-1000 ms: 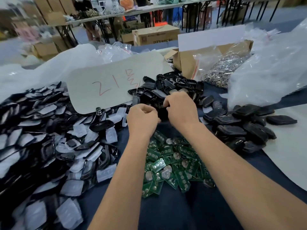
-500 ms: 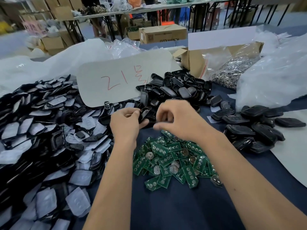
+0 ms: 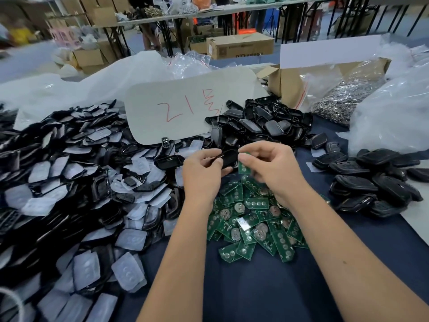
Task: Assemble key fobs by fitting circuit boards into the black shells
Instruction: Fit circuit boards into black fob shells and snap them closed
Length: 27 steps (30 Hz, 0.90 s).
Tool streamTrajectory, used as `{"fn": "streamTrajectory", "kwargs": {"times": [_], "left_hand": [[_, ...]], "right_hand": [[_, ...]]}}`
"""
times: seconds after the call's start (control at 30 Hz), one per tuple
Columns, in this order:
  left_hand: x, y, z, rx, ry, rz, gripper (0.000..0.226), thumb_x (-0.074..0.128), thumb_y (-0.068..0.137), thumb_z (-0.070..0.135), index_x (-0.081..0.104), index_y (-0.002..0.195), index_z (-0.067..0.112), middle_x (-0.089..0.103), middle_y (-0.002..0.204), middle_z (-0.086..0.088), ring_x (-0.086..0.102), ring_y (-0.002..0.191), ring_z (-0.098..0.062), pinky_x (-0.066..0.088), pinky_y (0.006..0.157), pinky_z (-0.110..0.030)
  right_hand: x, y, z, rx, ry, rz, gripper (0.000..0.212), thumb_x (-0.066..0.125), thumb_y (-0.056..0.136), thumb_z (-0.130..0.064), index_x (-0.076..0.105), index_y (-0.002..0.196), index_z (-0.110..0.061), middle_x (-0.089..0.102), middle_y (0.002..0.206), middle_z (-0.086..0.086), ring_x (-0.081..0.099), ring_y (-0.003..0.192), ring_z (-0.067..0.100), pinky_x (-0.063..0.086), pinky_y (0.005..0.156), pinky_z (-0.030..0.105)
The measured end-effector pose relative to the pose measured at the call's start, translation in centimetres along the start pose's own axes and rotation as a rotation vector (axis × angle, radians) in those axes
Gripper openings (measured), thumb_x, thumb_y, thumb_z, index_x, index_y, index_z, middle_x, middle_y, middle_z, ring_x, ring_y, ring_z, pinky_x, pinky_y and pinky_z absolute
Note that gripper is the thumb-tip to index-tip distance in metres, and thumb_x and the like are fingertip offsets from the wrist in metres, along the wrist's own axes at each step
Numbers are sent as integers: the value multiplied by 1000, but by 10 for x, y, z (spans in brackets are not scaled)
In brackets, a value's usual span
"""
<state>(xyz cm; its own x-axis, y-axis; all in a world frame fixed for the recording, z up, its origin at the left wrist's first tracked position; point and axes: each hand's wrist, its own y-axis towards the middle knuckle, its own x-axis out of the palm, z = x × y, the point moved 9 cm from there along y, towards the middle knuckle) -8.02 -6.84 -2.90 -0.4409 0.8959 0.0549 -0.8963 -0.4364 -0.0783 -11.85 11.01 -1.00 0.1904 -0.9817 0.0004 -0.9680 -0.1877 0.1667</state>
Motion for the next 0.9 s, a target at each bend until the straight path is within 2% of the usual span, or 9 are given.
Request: {"fn": "streamTrajectory", "kwargs": {"times": [0.1,0.17,0.27,0.33,0.47,0.57,0.8,0.9], "left_hand": [[17,-3,1,11,32,-92,27,56,100,-3,73,101,17,73,106,-4,79,78,-18,61,72,-22],[26,-6,4,28,51,-145,32,54,100,-6,74,101,18,71,111,-4,78,87,-21,60,72,-18],[30,-8,8,50,46,-175,30,55,99,-9,75,104,13,73,113,-9,77,95,-27,60,72,-18],[30,-9,9,57,34,-180,28,57,99,-9,76,104,11,73,108,-6,78,91,-25,60,72,-19],[32,-9,8,72,34,-195,31,57,99,-8,76,98,17,71,106,-4,79,78,-17,64,79,-29],[33,-9,8,80,33,-204,35,57,99,-7,77,96,21,72,107,-6,79,76,-20,64,81,-32],[34,-8,6,73,1,-215,31,57,99,-8,77,101,16,73,115,-16,79,85,-21,64,86,-39],[35,-7,5,89,-4,-209,29,58,98,-9,77,101,12,75,109,-15,77,93,-23,64,81,-35]], "right_hand": [[-19,1,10,23,116,182,2,80,89,-8,78,90,-9,70,72,6,54,52,15,43,46,23],[-29,0,11,16,131,281,8,82,88,-8,76,90,-4,72,69,7,59,51,17,49,50,25],[-33,-3,9,-27,55,358,17,86,85,-12,73,88,-2,74,67,7,68,51,19,56,53,28],[-34,-5,6,-51,-62,392,19,89,83,-21,74,83,-9,75,67,5,72,56,20,59,56,34],[-34,-5,3,-57,-194,423,20,91,77,-33,76,75,-21,74,66,0,72,59,19,63,64,43],[-35,-7,2,-49,-199,430,22,92,77,-35,76,75,-21,74,65,-1,72,55,17,63,61,43],[-33,-9,-2,-42,-229,438,22,92,77,-36,77,75,-19,74,65,0,72,60,21,63,63,47],[-32,-11,-7,-65,-274,452,23,91,78,-33,75,75,-17,73,65,0,72,62,22,62,63,47]]}}
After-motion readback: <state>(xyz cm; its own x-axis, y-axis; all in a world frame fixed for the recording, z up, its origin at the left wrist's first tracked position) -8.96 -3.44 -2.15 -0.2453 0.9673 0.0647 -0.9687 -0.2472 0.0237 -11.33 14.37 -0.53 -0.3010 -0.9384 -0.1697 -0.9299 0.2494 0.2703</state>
